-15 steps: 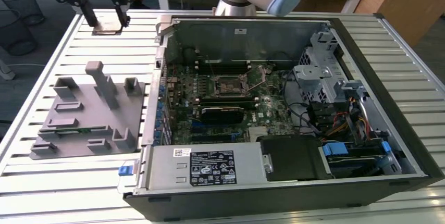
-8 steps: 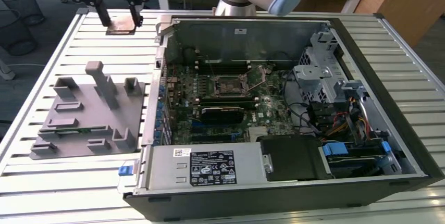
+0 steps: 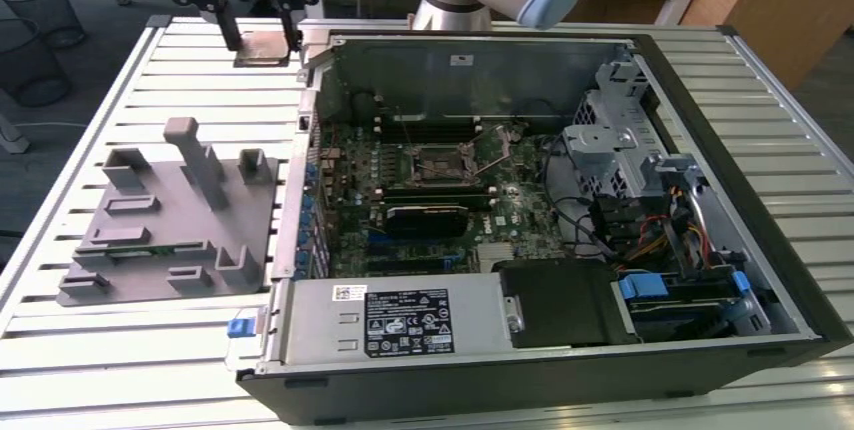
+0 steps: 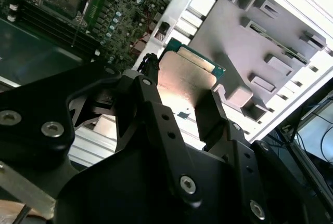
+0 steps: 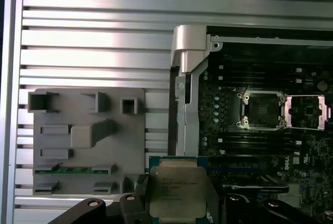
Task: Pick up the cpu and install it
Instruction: 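Pick up the cpu and move it towards the insertion slot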
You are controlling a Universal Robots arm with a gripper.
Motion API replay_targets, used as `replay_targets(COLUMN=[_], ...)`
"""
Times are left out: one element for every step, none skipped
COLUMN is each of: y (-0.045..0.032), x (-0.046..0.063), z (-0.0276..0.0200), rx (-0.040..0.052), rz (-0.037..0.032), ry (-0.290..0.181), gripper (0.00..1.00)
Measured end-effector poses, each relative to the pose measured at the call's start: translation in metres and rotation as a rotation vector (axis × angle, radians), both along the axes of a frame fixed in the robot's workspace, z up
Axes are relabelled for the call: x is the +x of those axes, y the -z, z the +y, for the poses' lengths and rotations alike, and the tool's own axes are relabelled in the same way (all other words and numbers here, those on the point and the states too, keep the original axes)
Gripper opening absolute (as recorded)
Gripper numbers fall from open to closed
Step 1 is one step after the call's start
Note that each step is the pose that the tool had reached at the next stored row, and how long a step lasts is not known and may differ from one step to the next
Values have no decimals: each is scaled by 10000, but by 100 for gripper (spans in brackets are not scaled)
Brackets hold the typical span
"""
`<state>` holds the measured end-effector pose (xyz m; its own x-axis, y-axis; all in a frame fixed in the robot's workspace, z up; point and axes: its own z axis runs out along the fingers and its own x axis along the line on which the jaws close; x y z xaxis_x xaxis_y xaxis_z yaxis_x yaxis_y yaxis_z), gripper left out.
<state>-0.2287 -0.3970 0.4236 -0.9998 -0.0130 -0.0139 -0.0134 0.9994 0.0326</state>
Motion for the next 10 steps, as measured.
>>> replay_targets(y=[0, 0, 0, 0, 0, 0, 0, 0, 0, 0], x=[30, 61, 91, 121, 150, 178, 206, 235, 259, 286], z=[0, 1, 2, 2, 3, 4, 5, 5, 6, 6], rx=[0, 0, 0, 0, 0, 0, 0, 0, 0, 0], rz=[0, 0, 0, 0, 0, 0, 0, 0, 0, 0], ry=[0, 0, 0, 1, 1, 1, 0, -1, 0, 0], gripper=[53, 53, 53, 53, 53, 53, 53, 53, 53, 53])
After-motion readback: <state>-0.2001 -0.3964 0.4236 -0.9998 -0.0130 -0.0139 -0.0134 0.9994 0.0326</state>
